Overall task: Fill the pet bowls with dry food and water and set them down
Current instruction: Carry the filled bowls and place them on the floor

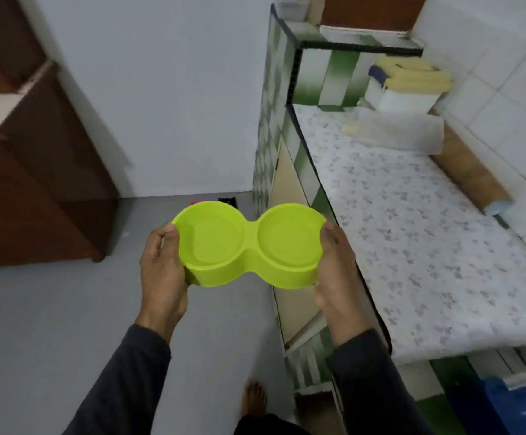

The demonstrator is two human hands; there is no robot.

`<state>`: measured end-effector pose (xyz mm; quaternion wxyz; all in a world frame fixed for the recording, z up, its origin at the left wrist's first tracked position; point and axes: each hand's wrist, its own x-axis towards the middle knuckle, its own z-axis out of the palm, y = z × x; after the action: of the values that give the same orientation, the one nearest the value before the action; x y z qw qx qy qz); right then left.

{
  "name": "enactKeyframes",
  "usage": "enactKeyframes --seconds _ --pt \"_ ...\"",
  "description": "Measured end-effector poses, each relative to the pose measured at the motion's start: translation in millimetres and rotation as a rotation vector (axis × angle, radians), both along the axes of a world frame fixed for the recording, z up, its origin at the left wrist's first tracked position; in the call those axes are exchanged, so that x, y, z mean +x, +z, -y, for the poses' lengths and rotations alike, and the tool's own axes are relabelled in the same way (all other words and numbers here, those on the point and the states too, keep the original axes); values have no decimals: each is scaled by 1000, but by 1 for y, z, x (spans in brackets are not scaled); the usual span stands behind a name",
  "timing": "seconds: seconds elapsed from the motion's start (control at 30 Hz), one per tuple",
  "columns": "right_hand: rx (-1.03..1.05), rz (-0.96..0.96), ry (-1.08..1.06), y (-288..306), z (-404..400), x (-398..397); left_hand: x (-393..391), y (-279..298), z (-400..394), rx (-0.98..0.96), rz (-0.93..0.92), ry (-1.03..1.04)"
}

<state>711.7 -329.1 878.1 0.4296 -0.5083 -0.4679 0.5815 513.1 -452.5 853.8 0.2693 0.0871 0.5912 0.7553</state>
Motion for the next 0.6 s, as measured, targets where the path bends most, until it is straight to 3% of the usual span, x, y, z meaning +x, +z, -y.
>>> enactKeyframes --seconds 0.6 --pt "-58 28 236 -28 -150 -217 -173 -28 -98 -68 -19 276"
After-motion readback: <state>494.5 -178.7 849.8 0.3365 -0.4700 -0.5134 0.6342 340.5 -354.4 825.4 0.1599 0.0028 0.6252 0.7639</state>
